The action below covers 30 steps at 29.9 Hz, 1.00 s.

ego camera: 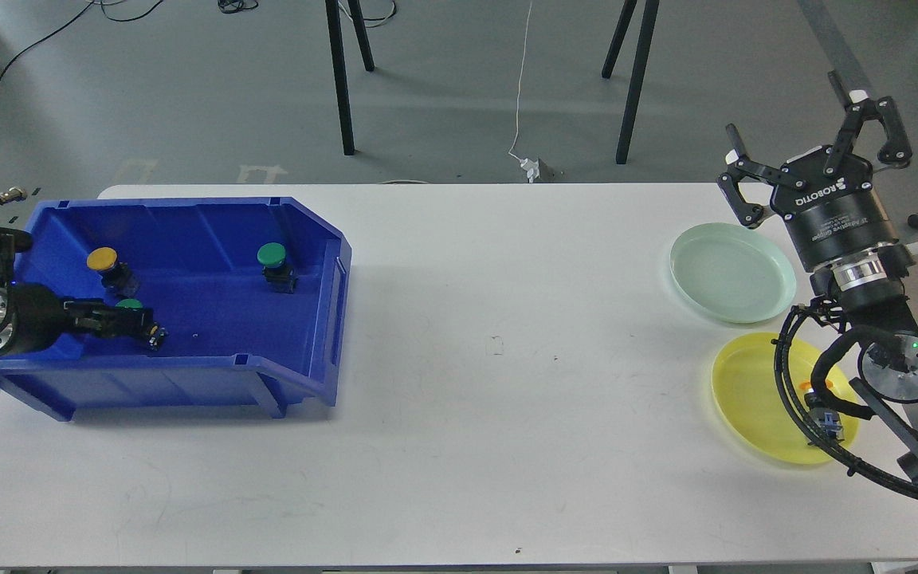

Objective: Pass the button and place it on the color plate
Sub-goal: 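Reach the left gripper into the bin and grasp the green-topped button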

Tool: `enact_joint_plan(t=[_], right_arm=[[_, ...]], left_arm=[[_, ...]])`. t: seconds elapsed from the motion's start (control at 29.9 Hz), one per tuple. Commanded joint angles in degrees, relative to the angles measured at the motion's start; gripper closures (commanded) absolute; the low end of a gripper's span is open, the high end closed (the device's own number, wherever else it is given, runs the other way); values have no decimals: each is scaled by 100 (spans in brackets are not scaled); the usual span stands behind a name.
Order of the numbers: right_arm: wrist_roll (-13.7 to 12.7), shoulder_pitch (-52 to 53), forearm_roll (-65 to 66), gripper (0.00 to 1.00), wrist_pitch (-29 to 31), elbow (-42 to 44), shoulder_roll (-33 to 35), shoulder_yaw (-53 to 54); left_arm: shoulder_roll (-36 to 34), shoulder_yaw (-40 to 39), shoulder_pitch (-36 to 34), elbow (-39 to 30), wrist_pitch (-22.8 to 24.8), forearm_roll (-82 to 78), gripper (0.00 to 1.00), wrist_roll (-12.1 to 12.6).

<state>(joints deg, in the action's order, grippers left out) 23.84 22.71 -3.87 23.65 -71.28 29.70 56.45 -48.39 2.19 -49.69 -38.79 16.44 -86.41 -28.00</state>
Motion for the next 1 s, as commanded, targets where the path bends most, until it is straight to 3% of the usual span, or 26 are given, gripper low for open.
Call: enact_joint_plan(t=[0.0,0.17,0.3,0.64,0.84,0.97], right_arm=[[-2,-12,0,1,-1,0,1,-2],[-2,-56,0,1,26,0,1,7],[-2,-64,0,1,26,0,1,7],[-2,-82,0,1,26,0,1,7],[-2,-117,0,1,26,0,10,15],[-2,-144,0,1,26,-8,19,24]], left_arm=[[110,18,3,126,0,1,22,0],[181,18,3,223,0,1,28,0],[189,18,3,231,-9,1,43,0],[198,18,12,223,-9,10,49,0],[198,18,20,231,-35,-8,86,0],[198,18,-6,223,-18,10,87,0]])
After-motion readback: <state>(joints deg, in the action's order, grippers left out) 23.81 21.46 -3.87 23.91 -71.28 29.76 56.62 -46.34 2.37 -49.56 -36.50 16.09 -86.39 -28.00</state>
